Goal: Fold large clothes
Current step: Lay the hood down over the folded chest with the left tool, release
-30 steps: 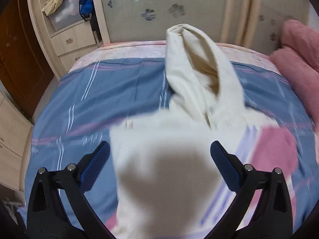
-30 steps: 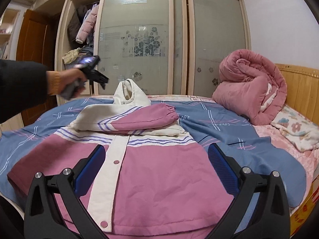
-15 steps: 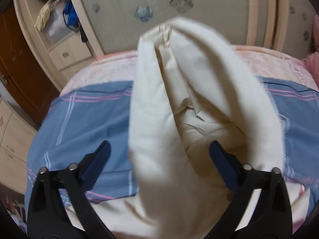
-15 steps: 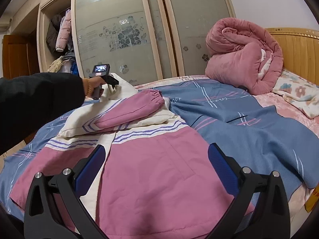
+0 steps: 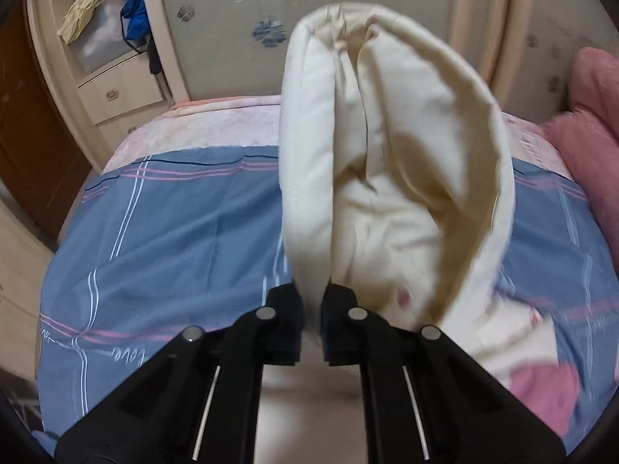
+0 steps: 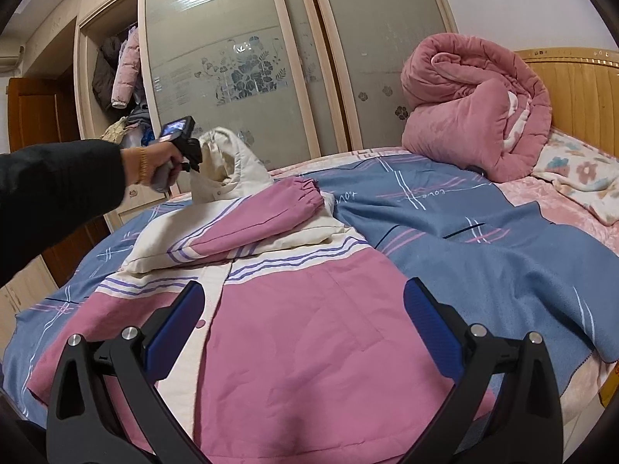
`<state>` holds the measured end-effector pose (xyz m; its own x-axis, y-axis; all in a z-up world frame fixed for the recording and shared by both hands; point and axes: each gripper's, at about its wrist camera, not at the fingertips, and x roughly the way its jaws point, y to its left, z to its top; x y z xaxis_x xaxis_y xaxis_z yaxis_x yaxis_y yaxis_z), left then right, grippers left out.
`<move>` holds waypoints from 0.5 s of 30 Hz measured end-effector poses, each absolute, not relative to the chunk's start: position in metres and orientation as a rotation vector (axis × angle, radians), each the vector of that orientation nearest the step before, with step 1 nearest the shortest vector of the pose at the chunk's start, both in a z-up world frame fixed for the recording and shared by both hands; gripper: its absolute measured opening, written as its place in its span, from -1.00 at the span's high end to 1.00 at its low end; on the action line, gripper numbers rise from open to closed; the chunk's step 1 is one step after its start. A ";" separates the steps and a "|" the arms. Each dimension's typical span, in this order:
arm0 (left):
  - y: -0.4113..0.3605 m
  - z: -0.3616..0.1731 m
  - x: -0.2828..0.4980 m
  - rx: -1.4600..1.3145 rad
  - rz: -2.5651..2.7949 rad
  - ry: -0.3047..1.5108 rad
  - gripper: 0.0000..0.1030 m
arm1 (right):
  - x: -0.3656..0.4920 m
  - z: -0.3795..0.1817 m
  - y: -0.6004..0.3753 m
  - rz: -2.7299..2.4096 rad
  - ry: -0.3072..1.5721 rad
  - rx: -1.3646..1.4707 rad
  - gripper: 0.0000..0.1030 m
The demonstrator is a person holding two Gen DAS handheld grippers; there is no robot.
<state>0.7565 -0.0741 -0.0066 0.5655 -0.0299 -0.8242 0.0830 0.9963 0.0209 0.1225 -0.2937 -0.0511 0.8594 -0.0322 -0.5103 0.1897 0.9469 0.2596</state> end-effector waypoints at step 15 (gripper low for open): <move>-0.003 -0.096 0.583 -0.120 -0.198 1.052 0.61 | 0.109 -0.033 -0.278 -0.132 0.509 0.248 -0.97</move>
